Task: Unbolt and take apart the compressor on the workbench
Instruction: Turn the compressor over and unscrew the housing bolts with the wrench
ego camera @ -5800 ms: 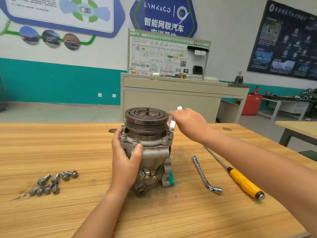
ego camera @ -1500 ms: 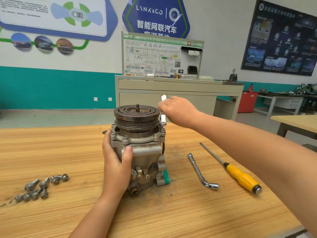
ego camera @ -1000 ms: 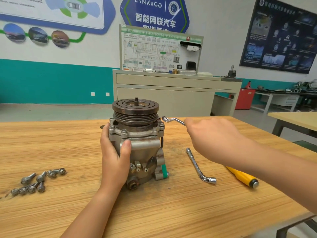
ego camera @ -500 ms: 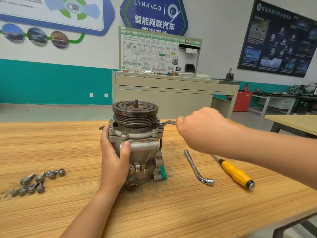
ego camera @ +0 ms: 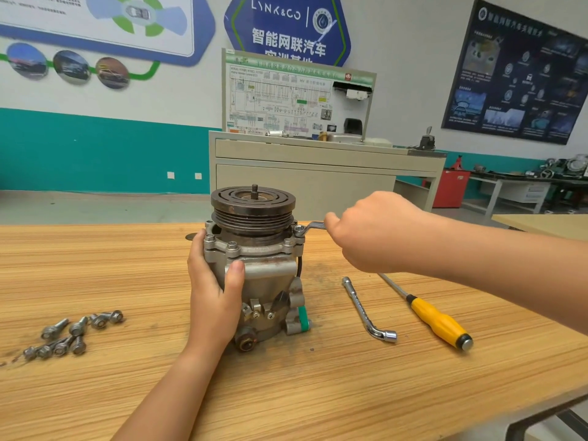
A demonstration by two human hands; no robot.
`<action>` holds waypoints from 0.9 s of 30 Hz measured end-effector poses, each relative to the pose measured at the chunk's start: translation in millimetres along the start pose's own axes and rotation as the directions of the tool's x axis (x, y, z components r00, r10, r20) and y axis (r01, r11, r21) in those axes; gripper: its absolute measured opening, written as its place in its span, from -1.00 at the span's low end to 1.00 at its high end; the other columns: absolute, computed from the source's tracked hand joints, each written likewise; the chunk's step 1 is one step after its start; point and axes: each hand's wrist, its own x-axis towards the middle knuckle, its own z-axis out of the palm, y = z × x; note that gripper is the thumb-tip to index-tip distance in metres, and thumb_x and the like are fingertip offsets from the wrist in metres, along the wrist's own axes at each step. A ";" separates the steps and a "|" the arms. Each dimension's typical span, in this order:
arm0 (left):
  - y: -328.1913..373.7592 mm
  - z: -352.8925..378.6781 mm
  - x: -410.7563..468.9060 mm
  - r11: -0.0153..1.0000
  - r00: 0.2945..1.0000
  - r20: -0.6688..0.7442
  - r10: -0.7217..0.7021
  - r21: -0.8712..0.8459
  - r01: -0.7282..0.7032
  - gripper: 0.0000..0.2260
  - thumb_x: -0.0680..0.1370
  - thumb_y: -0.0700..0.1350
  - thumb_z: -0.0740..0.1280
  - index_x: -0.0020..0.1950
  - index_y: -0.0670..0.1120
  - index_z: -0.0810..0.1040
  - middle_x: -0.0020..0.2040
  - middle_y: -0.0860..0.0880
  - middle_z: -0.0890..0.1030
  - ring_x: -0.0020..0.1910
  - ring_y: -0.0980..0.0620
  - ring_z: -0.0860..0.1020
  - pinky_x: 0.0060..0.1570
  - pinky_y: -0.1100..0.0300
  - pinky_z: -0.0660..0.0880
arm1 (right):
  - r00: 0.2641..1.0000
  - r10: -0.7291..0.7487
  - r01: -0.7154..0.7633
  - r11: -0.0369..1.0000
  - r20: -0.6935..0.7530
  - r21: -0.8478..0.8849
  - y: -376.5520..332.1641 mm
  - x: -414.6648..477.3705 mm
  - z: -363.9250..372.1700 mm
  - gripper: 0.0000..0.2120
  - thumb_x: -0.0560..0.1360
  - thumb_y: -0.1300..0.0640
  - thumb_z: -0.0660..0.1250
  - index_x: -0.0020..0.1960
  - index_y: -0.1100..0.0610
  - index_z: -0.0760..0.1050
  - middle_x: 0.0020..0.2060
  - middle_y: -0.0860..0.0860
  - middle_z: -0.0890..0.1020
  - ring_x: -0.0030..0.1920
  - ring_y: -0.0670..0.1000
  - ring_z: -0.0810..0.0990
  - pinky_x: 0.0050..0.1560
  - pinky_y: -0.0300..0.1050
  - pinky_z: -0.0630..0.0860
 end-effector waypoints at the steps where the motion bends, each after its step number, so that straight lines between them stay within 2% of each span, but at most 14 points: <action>1: -0.1 -0.2 0.0 1.000 1.000 0.002 -0.001 -0.001 0.001 -0.27 0.34 0.27 0.14 0.48 0.12 0.06 0.46 0.00 0.25 0.42 0.04 0.26 0.39 -0.09 0.27 | 1.000 0.013 -0.014 1.000 0.005 0.010 -1.6 0.9 0.4 -0.81 0.53 0.26 0.11 0.11 0.19 0.38 -0.48 -0.02 0.27 -0.52 -0.04 0.24 -0.57 -0.21 0.15; 5: 0.5 -0.3 -0.6 1.000 1.000 0.009 0.001 -0.011 -0.001 -0.33 0.35 0.27 0.14 0.43 0.21 0.06 0.46 0.02 0.25 0.42 0.06 0.26 0.39 -0.09 0.27 | 0.999 0.032 -0.032 0.999 -0.001 0.023 -4.7 2.8 4.0 -0.86 0.53 0.25 0.12 0.07 0.18 0.36 -0.47 -0.02 0.28 -0.52 -0.04 0.25 -0.57 -0.21 0.17; 7: 1.4 -0.2 -1.0 1.000 1.000 0.008 0.007 -0.010 -0.007 -0.37 0.35 0.27 0.14 0.40 0.24 0.05 0.46 0.03 0.24 0.42 0.07 0.26 0.39 -0.09 0.27 | 1.000 0.021 -0.020 0.999 -0.017 0.039 -1.2 3.2 7.1 -0.90 0.54 0.18 0.10 0.01 0.15 0.34 -0.48 -0.02 0.29 -0.52 -0.05 0.26 -0.57 -0.21 0.15; 9: 1.6 0.0 -1.1 1.000 1.000 0.007 0.008 -0.009 -0.008 -0.37 0.35 0.27 0.14 0.39 0.25 0.05 0.46 0.03 0.25 0.42 0.07 0.26 0.39 -0.08 0.28 | 0.999 0.022 -0.021 0.998 -0.026 0.056 7.4 4.9 11.8 -0.83 0.55 0.09 0.05 0.02 0.13 0.36 -0.47 -0.03 0.32 -0.50 -0.06 0.28 -0.54 -0.21 0.13; 12: 1.2 0.1 -0.2 1.000 1.000 0.009 0.007 -0.013 -0.006 -0.37 0.34 0.27 0.14 0.39 0.25 0.06 0.45 0.01 0.26 0.41 0.05 0.28 0.38 -0.09 0.29 | 0.999 0.041 -0.042 0.998 0.035 0.040 20.5 18.2 24.9 -0.78 0.54 0.20 0.05 0.12 0.13 0.41 -0.46 -0.04 0.34 -0.48 -0.05 0.31 -0.52 -0.20 0.13; 14: 0.5 0.2 0.4 1.000 1.000 0.009 0.010 -0.012 -0.010 -0.36 0.34 0.27 0.14 0.39 0.24 0.06 0.45 0.01 0.26 0.42 0.05 0.27 0.38 -0.09 0.28 | 0.997 0.063 -0.066 0.996 0.053 0.056 22.6 37.3 32.7 -0.76 0.51 0.30 0.09 0.10 0.14 0.44 -0.43 -0.04 0.35 -0.43 -0.01 0.38 -0.47 -0.19 0.25; 15: 0.2 0.2 0.2 1.000 1.000 0.007 0.012 -0.009 -0.012 -0.36 0.35 0.27 0.14 0.40 0.23 0.05 0.45 0.02 0.25 0.42 0.06 0.26 0.39 -0.08 0.28 | 0.996 0.076 -0.079 0.993 0.037 0.090 21.5 49.8 37.0 -0.76 0.51 0.32 0.11 0.08 0.15 0.46 -0.39 -0.02 0.40 -0.35 0.03 0.45 -0.35 -0.16 0.39; 16: -0.1 0.2 0.2 1.000 1.000 0.005 0.014 -0.005 -0.014 -0.35 0.35 0.27 0.14 0.41 0.22 0.05 0.46 0.03 0.24 0.42 0.07 0.25 0.39 -0.08 0.27 | 0.996 0.094 -0.093 0.986 0.002 0.138 18.7 63.1 41.6 -0.77 0.51 0.33 0.12 0.08 0.15 0.47 -0.30 0.00 0.49 -0.23 0.07 0.51 -0.13 -0.08 0.47; 18: 0.2 0.5 0.0 1.000 1.000 0.003 0.017 0.001 -0.017 -0.34 0.35 0.27 0.14 0.42 0.21 0.05 0.47 0.06 0.21 0.44 0.10 0.22 0.42 -0.05 0.24 | 0.984 0.125 -0.089 0.962 -0.124 0.258 10.8 87.9 50.2 -0.73 0.51 0.35 0.14 0.13 0.14 0.47 -0.03 0.04 0.61 0.02 0.09 0.55 0.24 0.02 0.34; 20: 1.6 0.6 -0.1 1.000 1.000 -0.003 0.024 0.003 -0.024 -0.36 0.34 0.27 0.14 0.39 0.23 0.05 0.46 0.09 0.21 0.43 0.14 0.21 0.43 -0.01 0.23 | 0.953 0.151 -0.049 0.933 -0.263 0.357 1.3 103.9 55.7 -0.66 0.50 0.37 0.13 0.20 0.12 0.46 0.13 0.02 0.58 0.16 0.06 0.51 0.34 0.01 0.24; 22: 2.5 0.3 -0.2 1.000 1.000 -0.002 0.023 -0.002 -0.023 -0.37 0.34 0.27 0.14 0.38 0.24 0.06 0.45 0.08 0.23 0.42 0.14 0.23 0.41 0.00 0.25 | 0.935 0.166 -0.020 0.908 -0.314 0.418 -3.3 107.8 58.6 -0.64 0.51 0.36 0.12 0.23 0.12 0.46 0.15 0.04 0.58 0.15 0.08 0.51 0.22 -0.02 0.37; 24: 2.1 -0.6 -0.9 1.000 1.000 0.006 0.019 -0.001 -0.019 -0.37 0.35 0.27 0.14 0.39 0.24 0.05 0.45 0.07 0.23 0.42 0.12 0.23 0.41 -0.03 0.26 | 0.922 0.249 -0.068 0.858 -0.297 0.509 -1.4 101.6 62.4 -0.67 0.53 0.33 0.10 0.22 0.13 0.45 0.07 0.08 0.61 0.06 0.13 0.56 -0.03 -0.01 0.50; 27: 1.3 -0.9 -1.3 1.000 1.000 0.005 0.020 0.005 -0.020 -0.35 0.35 0.28 0.14 0.41 0.22 0.06 0.45 0.09 0.22 0.43 0.14 0.21 0.42 -0.02 0.23 | 0.828 0.503 -0.133 0.607 -0.249 0.783 3.0 77.5 66.2 -0.74 0.61 0.18 0.07 0.26 0.17 0.38 -0.21 0.12 0.61 -0.17 0.18 0.58 -0.20 0.02 0.51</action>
